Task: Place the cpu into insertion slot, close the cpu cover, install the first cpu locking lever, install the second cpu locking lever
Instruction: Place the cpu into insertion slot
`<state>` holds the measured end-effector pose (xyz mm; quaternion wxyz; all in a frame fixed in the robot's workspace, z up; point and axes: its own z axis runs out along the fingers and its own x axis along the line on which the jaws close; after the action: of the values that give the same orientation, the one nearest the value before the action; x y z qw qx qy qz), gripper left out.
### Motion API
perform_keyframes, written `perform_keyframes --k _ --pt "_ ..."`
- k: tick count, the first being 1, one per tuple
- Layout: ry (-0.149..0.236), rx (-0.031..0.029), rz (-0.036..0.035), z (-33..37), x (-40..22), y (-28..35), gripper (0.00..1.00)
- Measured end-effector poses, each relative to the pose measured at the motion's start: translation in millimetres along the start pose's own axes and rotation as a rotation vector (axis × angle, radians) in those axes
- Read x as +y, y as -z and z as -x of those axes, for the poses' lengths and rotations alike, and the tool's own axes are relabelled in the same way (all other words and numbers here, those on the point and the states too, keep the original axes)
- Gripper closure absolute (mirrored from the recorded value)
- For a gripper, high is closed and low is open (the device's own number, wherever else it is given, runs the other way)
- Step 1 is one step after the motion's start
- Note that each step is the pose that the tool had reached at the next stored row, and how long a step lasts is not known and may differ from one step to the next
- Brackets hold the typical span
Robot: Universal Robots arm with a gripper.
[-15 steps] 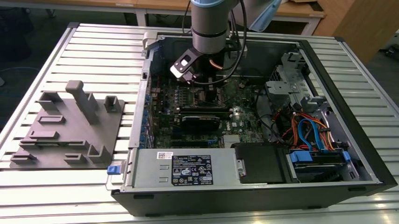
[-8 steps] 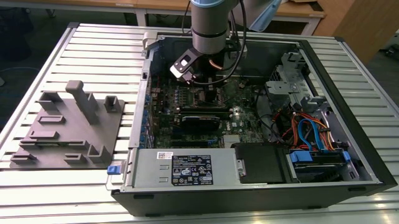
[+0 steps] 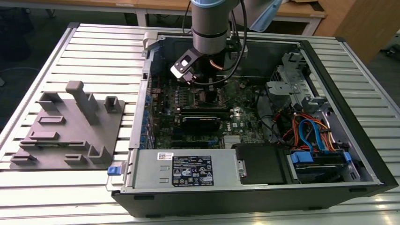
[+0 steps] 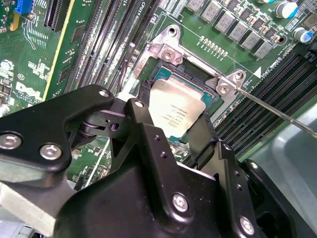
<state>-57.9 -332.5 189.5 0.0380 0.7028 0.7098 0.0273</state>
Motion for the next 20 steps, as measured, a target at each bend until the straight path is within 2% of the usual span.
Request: perform_keyframes --k 4,5,20 --pt "0.0 0.0018 0.0012 -0.3 0.2 -0.6 0.45" --pt "0.0 0.0015 0.001 -0.3 0.2 -0.6 0.4" --pt "0.0 0.0 0.0 0.0 0.1 1.6 0.4"
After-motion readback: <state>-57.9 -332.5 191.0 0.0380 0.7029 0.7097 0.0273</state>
